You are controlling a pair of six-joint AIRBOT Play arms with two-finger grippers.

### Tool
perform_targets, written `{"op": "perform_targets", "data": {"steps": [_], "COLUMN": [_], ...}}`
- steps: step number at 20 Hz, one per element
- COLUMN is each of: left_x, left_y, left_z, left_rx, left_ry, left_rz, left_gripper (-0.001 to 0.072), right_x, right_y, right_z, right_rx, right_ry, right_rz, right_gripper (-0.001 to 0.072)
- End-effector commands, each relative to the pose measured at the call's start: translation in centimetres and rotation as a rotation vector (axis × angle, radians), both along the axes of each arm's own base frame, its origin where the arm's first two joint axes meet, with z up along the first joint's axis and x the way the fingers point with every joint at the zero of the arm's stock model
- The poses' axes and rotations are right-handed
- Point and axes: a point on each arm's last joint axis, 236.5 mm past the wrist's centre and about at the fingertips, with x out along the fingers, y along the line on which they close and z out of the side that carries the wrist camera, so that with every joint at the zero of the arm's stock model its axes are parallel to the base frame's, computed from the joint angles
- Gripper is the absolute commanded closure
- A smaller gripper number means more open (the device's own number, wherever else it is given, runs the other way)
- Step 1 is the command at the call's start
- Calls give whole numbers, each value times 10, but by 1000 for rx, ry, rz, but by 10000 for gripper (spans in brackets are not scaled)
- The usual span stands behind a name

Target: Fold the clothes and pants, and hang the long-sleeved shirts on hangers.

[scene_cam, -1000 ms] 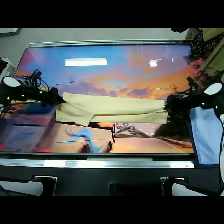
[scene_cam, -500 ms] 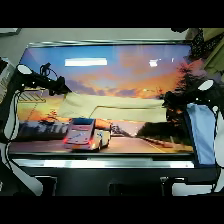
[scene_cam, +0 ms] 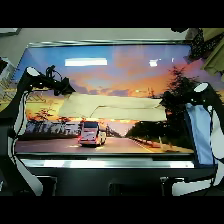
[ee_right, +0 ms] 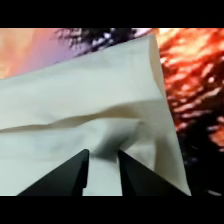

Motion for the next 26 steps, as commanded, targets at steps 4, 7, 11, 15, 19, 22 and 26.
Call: {"op": "perform_targets", "data": {"steps": [4,7,11,15,19,22,26], "left_x": [13,-8,-32,-38,-41,-44,-45], "left_y": [32,56,66,65,65,65,65], "left_z": [59,93,139,162,159,153,152], "left_rx": [62,210,311,318,315,313,313], "left_ry": [-135,-163,-202,-232,-214,-194,-191], "left_rz": [41,7,-10,5,7,2,0], "left_gripper": [429,429,430,431,431,432,460], "right_x": [-15,-34,-32,-26,-18,-19,-17], "right_y": [-51,-68,-42,-25,-15,-2,20], "right_z": [40,21,-13,-37,-46,-49,-44], "right_rx": [-6,35,166,185,147,139,148], "right_ry": [26,95,124,131,120,131,123], "right_rz": [4,32,105,146,157,181,222], "right_gripper": [178,102,100,102,103,178,595]}}
